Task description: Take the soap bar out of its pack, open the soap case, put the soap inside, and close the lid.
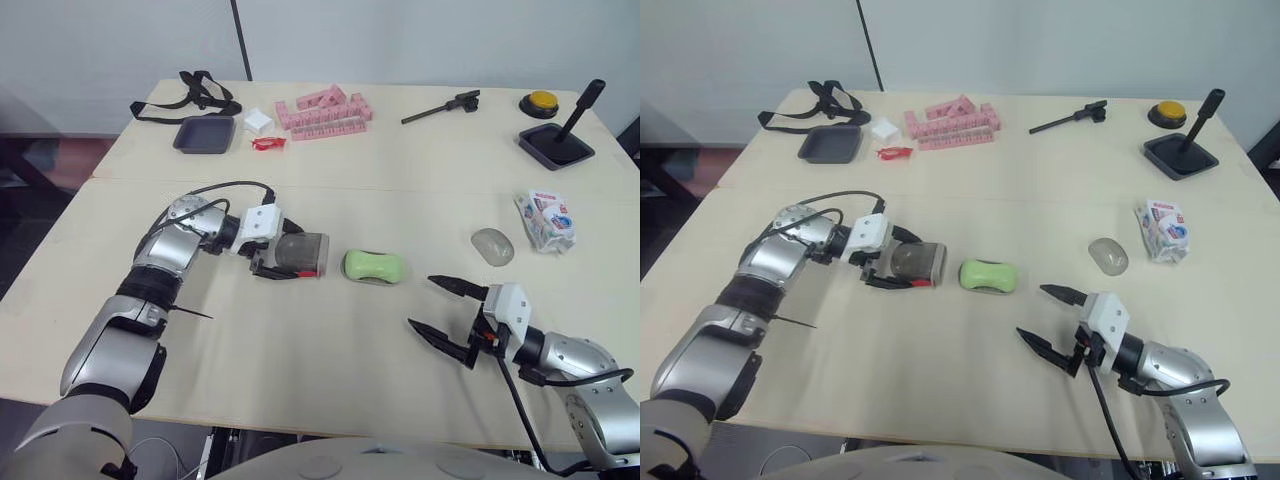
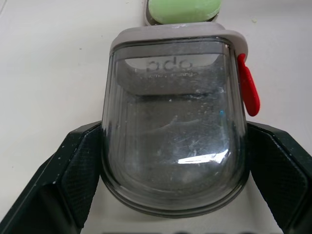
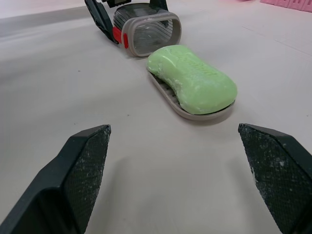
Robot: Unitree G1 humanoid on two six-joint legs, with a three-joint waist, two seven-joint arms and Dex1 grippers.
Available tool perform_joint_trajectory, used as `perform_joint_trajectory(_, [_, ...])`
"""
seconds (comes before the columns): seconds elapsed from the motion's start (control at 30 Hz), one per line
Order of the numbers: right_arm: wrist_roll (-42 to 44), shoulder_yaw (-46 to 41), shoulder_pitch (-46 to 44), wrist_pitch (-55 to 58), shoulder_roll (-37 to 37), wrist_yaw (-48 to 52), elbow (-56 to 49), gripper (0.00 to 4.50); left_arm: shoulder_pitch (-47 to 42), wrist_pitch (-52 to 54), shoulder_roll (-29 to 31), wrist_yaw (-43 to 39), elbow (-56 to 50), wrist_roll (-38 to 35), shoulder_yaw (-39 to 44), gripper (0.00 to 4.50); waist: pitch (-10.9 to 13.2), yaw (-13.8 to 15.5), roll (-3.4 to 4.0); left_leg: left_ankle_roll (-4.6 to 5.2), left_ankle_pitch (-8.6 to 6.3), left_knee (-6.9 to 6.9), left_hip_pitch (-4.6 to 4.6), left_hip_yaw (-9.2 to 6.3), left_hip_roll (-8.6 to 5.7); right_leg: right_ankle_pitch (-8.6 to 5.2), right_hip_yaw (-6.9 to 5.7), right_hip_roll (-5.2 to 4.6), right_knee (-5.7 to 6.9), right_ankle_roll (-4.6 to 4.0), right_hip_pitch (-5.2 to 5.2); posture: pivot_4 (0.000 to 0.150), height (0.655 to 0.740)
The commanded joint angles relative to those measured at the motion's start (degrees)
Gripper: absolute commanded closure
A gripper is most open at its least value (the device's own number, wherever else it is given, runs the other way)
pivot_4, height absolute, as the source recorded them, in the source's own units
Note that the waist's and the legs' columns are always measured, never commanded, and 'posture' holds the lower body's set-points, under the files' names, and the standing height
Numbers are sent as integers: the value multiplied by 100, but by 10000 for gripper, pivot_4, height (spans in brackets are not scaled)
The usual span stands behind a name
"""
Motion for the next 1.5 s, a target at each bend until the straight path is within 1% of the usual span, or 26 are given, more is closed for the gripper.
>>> perform_joint_trajectory(0.03, [59,-28,-5,-118,-70,56,-9,228,17,-6,38,123,-49,25,110,0,0,-3,0,0,0,0,0,0,0,0,0,0,0,0,0,1500,7109])
perform_joint_trajectory(0.33, [50,1,12,-179,-95,139,104,228,9,299,33,66,-130,-198,194,0,0,-2,0,1,0,0,-1,0,0,0,-1,0,0,0,0,1500,7109])
perform_joint_trajectory(0.47, [29,15,38,-213,-93,156,137,0,-14,371,40,-34,-142,-280,219,10015,0,-3,0,1,0,0,-1,0,0,0,-1,-1,0,0,0,1500,7109])
perform_joint_trajectory(0.73, [50,0,21,-242,-104,149,177,0,-75,207,52,-138,-51,-281,257,10077,0,-5,0,2,0,0,-1,0,0,0,-2,-1,0,0,0,1500,7109])
perform_joint_trajectory(0.83, [131,-6,-117,121,-313,178,18,0,-77,106,76,-187,-77,-257,251,10077,0,-11,0,2,-1,0,-2,0,0,0,-1,-1,-1,0,0,1500,7109])
perform_joint_trajectory(0.93, [298,2,-578,820,-639,82,-307,0,-42,18,120,-234,-116,-238,236,10077,1,-27,0,2,0,0,-1,0,0,0,-1,-1,-1,0,0,1500,7109])
perform_joint_trajectory(1.07, [65,475,-2134,1755,-1202,213,-460,0,11,-3,153,-352,-222,-290,224,10077,2,-117,1,4,1,-1,6,1,0,1,2,0,2,1,0,1500,7109])
perform_joint_trajectory(1.17, [-144,868,-2661,2027,-1367,328,-352,0,30,-10,136,-337,-270,-272,220,10077,1,-69,-2,6,3,-10,5,-4,2,0,-10,1,4,1,0,1500,7109])
perform_joint_trajectory(1.27, [-403,1290,-3286,2236,-1357,402,-72,0,69,-7,122,-312,-341,-266,214,10077,1,-38,-1,5,3,-28,0,-5,2,0,-12,3,1,1,-4,1500,7109])
perform_joint_trajectory(1.33, [-483,1542,-3654,2418,-1321,500,74,0,97,12,123,-306,-391,-274,215,10077,1,-41,0,4,4,-27,-18,-2,0,0,-7,3,3,2,-24,1500,7109])
perform_joint_trajectory(1.5, [-560,2021,-4278,2984,-1183,638,221,0,175,34,136,-244,-518,-274,241,10077,1,-32,0,3,5,-24,-26,2,1,0,-3,3,10,2,-36,1500,7109])
